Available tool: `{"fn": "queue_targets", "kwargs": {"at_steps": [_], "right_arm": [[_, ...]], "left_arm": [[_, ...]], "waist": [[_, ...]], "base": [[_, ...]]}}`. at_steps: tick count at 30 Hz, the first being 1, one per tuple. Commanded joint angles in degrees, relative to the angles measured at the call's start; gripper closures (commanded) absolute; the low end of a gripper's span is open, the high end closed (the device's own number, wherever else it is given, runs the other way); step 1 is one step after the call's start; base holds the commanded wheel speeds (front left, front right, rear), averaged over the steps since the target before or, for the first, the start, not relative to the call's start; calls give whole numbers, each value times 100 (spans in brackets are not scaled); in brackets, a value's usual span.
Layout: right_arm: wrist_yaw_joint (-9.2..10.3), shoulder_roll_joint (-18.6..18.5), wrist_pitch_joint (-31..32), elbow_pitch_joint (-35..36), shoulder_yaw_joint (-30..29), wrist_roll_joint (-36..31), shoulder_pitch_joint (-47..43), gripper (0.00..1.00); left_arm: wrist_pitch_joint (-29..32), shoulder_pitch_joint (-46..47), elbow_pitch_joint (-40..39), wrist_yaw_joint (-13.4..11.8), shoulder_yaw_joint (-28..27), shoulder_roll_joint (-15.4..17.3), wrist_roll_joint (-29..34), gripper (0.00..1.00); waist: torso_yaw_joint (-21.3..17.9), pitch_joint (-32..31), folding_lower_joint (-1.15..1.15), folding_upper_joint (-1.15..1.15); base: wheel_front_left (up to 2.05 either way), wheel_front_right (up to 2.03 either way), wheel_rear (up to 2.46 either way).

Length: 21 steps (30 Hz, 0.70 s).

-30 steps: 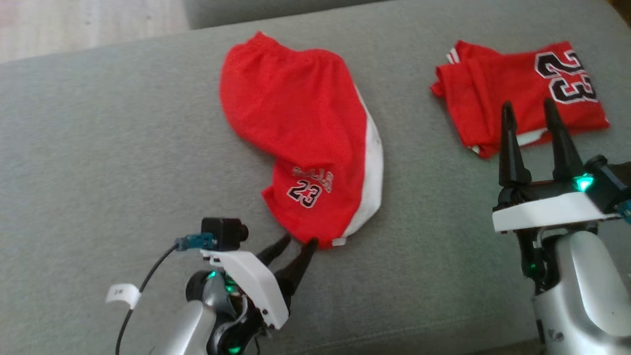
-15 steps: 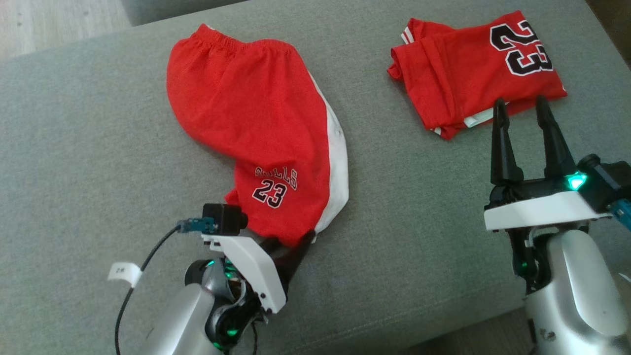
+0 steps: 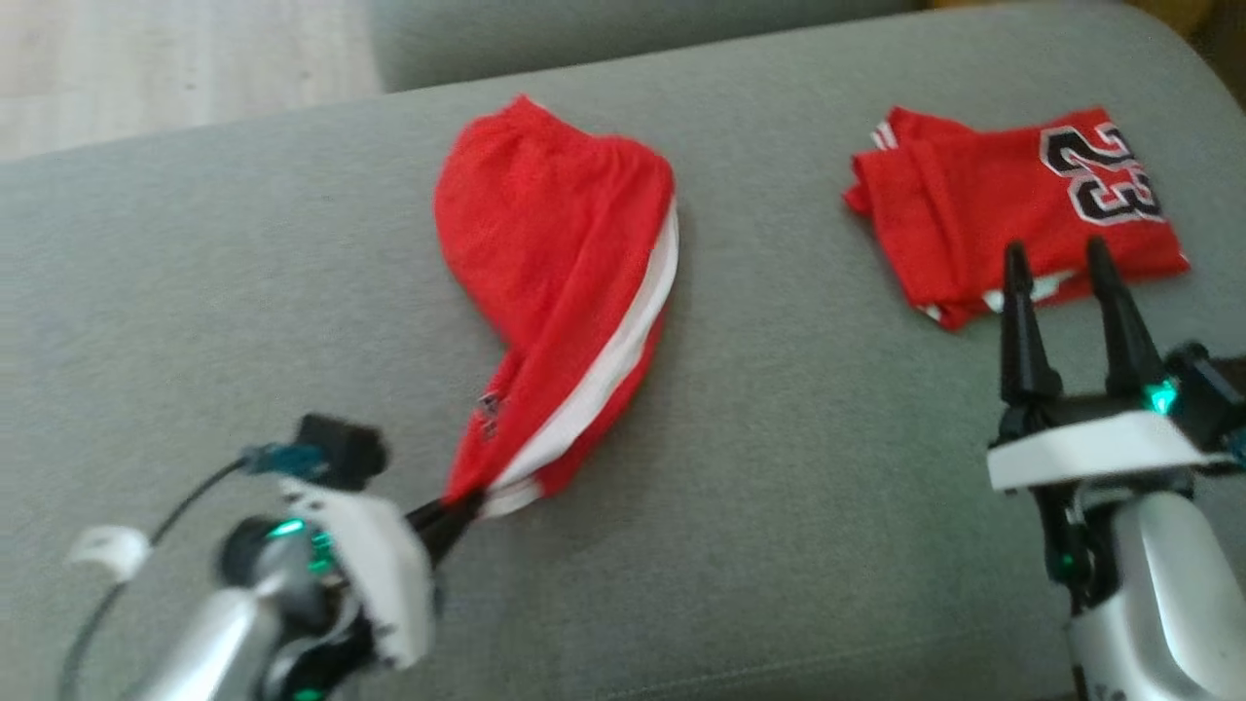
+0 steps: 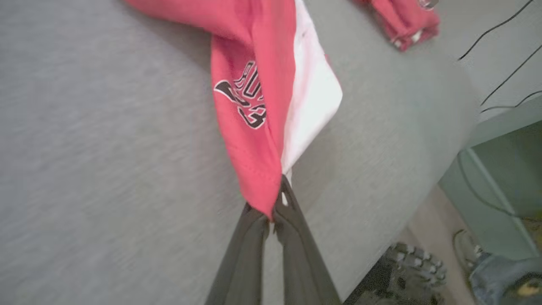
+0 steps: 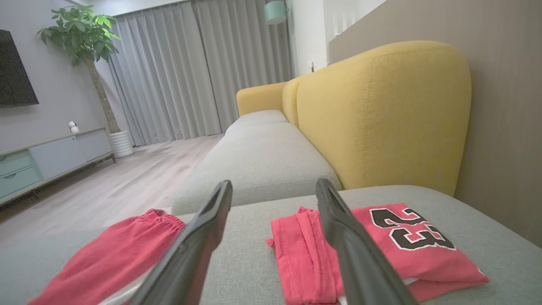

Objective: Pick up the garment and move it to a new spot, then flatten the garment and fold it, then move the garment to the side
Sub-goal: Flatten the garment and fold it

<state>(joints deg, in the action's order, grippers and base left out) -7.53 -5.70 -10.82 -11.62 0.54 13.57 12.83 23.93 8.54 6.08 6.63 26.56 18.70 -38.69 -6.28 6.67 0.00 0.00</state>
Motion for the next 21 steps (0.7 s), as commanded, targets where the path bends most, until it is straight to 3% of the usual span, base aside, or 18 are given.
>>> {"fn": "queue_targets", "kwargs": {"at_steps": [1, 5, 10, 11, 12, 13, 19, 21], "right_arm": [[4, -52, 22, 238, 61, 13, 39, 0], [4, -38, 94, 346, 45, 15, -15, 0], [4, -39, 180, 456, -9, -13, -94, 0], [4, -34, 201, 461, -6, -19, -105, 0], [4, -29, 225, 456, 6, -15, -113, 0], [4, -25, 242, 448, 22, -14, -119, 0], [4, -13, 289, 370, 134, 18, -210, 0], [4, -10, 295, 378, 130, 23, -265, 0]], "left_arm": [[113, 75, -315, -52, -350, 312, 31, 100], [334, -275, -692, -288, -681, 947, 103, 100], [64, -579, -841, -775, -1247, 1300, 240, 100], [3, -631, -803, -819, -1301, 1312, 244, 86], [-76, -674, -752, -847, -1338, 1283, 228, 26], [-176, -703, -689, -862, -1367, 1218, 193, 0], [-1013, -888, -389, -838, -1474, 881, 161, 0], [-1404, -978, -520, -940, -1625, 880, 279, 0]], "waist": [[180, -118, 0, 0], [277, -115, 0, 0], [370, -74, 0, 0], [381, -62, 0, 0], [393, -57, 0, 0], [408, -58, 0, 0], [490, -212, 0, 0], [532, -249, 0, 0]], "base": [[0, 0, 0], [0, 0, 0], [0, 0, 0], [0, 0, 0], [0, 0, 0], [0, 0, 0], [0, 0, 0], [0, 0, 0]]}}
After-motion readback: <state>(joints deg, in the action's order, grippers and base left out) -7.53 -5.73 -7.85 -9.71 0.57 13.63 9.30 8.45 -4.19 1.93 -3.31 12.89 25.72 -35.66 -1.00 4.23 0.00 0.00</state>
